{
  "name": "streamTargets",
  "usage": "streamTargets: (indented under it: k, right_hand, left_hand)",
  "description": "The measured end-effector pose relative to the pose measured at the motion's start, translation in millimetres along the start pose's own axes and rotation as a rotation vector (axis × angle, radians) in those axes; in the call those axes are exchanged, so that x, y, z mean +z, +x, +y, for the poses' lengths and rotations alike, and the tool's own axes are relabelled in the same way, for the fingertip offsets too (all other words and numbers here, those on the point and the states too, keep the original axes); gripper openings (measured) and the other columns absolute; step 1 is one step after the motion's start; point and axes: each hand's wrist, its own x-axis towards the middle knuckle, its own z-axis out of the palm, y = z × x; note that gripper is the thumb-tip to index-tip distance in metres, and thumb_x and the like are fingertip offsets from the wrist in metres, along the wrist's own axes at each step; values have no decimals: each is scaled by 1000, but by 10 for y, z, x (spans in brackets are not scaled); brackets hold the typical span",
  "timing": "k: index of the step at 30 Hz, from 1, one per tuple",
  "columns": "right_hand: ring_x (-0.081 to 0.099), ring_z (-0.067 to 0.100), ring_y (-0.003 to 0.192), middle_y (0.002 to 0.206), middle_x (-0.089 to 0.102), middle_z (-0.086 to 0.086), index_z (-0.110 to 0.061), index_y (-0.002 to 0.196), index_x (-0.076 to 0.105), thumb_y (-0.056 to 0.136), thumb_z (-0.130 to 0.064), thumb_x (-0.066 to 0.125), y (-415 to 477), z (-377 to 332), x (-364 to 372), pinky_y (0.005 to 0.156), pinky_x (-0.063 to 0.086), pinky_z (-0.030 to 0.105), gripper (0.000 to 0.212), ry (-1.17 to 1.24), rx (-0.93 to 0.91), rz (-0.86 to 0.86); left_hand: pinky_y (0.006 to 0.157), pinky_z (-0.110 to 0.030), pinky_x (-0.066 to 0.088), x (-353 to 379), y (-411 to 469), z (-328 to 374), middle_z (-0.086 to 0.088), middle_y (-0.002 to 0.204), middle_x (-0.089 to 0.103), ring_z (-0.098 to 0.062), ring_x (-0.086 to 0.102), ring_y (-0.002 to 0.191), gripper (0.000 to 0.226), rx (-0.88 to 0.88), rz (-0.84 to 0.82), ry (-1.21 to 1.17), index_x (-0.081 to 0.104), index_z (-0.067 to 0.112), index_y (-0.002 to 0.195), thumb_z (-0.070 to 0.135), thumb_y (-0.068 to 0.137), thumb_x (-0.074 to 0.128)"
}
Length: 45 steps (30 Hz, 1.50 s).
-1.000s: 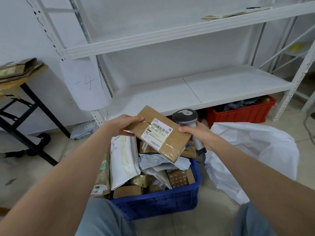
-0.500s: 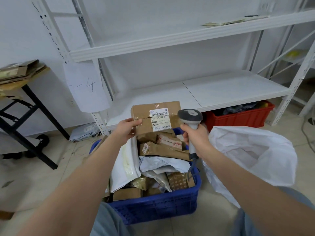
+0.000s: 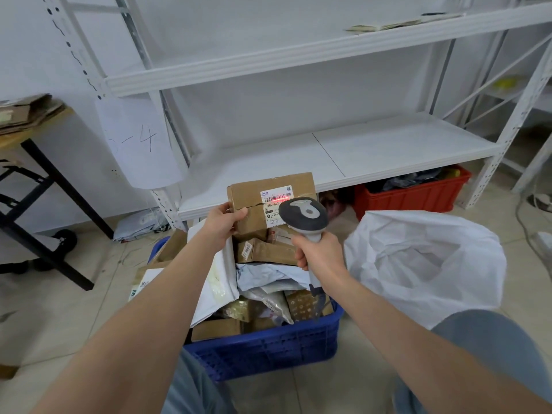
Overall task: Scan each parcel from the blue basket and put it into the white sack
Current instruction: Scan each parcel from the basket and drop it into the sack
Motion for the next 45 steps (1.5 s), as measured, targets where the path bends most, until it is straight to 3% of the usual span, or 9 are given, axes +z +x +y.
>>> streamTargets:
  k: [7,12,20,24,31,33,36,41,45]
  right_hand:
    - [50,11,41,54,59,5,-1,82,62,81,-10,64,-9,14,-53,45,42,22,9,8,-7,17]
    - [50,10,41,54,58,5,-4,80,62,81,-9,64,-21,11,-74,44,41,21,6,23,-8,8]
    - [53,14,45,52,59,3,-10,68,61,79,-17,67,-4,12,-111,51,46,28,14,33,-11,7]
    - [55,16,47,50,60,1,-12,67,63,76,-20,67,15,24,-149,56,48,32,12,32,3,10]
    - [54,9,42,57,65,2,-4,89,65,79,-12,66,99,-4,-236,45,44,21,13,121,25,58]
    - [54,6,40,58,65,2,-5,93,65,80,-12,65,211,-11,-328,44,43,19,15,130,34,106]
    - [54,6,41,62,65,3,-6,96,65,82,-11,64,427,31,-563,43,43,18,15,154,46,176]
    - [60,12,52,66,66,1,-6,95,66,80,-17,67,845,292,-1078,59,52,28,18,147,72,357]
    - [68,23,72,82,69,7,-18,90,61,78,-26,69,1187,699,-1502,77,58,41,16,197,160,479]
  left_hand:
    - [77,-30,48,28,1,-21,-6,107,61,-23,57,100,29,22,-3,25,52,12,115,5,90,62]
    - [92,-39,44,59,11,-19,-2,99,62,-26,56,106,31,23,-8,27,51,12,116,5,89,64]
    - [68,-26,50,165,-25,31,-9,118,58,-25,56,105,47,14,6,30,47,6,132,7,89,64]
    - [72,-28,50,230,-41,57,-9,118,57,-24,57,104,47,16,-1,33,46,5,133,5,90,62]
    - [79,-31,51,388,-39,146,-12,120,59,-26,58,105,39,39,-33,62,50,8,124,10,88,66]
    - [86,-37,53,549,-8,208,-11,121,62,-28,60,107,53,62,-36,124,49,6,131,17,84,71]
    - [75,-38,57,969,69,273,-11,119,63,-28,64,103,60,78,-63,209,50,6,131,22,80,76]
    - [72,-34,57,1932,199,44,-6,98,65,-23,63,90,33,-1,-179,371,59,9,107,22,81,75]
    - [78,-38,57,2634,398,-483,-10,102,70,-23,66,89,45,-85,-248,467,63,1,110,24,75,80]
